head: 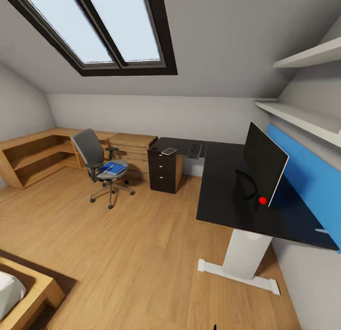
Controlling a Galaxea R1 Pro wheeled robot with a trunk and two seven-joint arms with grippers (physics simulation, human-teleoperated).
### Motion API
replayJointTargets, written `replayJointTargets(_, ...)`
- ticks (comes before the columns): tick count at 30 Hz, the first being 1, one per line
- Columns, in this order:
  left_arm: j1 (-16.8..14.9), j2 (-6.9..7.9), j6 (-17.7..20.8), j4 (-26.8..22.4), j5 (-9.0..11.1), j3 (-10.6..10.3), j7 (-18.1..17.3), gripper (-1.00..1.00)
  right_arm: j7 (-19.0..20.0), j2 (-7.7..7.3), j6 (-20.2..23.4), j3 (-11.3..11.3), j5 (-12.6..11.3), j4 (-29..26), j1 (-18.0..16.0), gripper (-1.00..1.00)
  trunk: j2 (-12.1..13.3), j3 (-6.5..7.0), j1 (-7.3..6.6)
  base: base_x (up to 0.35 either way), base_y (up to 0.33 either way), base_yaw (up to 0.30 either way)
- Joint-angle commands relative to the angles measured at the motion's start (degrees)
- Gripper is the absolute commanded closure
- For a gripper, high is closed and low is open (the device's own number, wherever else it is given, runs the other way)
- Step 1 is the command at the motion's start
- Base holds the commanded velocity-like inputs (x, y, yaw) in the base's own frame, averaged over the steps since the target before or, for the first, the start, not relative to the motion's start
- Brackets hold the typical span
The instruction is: In the bedroom, organize the workspace by keeping the computer under the desk, ensuring the monitor is on the desk, placing the keyboard on the desk next to the monitor, placing the mouse on the desk next to the keyboard, moving the folder from the swivel chair onto the desk next to the mouse, stacking the notebook on top of the folder with the pen on top of the notebook, and positioning the swivel chair next to the desk.
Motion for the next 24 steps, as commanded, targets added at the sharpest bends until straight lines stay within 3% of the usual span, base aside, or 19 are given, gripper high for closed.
replayJointTargets(1,0.0,-0.14,-0.2,0.4,0.0,-1.1,0.3,-1.00,0.0,-0.06,-0.3,0.5,-0.4,0.1,-0.1,-1.00,0.4,0.11,-0.21,0.000,0.000,0.052)
replayJointTargets(6,0.0,-0.22,-0.2,0.7,-0.9,-1.4,0.3,-1.00,0.1,-0.06,-0.3,0.4,-0.3,0.1,-0.1,-1.00,2.4,1.00,-1.31,0.001,0.069,0.018)
replayJointTargets(14,0.0,-0.18,-0.4,0.7,-0.8,-1.4,0.8,-1.00,0.1,-0.06,-0.3,0.4,-0.2,0.2,-0.1,-1.00,2.4,1.00,-1.31,0.148,0.194,0.001)
replayJointTargets(24,0.0,-0.01,-0.6,0.8,-0.8,-1.4,0.5,-1.00,0.2,-0.05,-0.3,0.4,-0.2,0.2,-0.1,-1.00,2.4,1.00,-1.31,0.059,0.054,0.000)
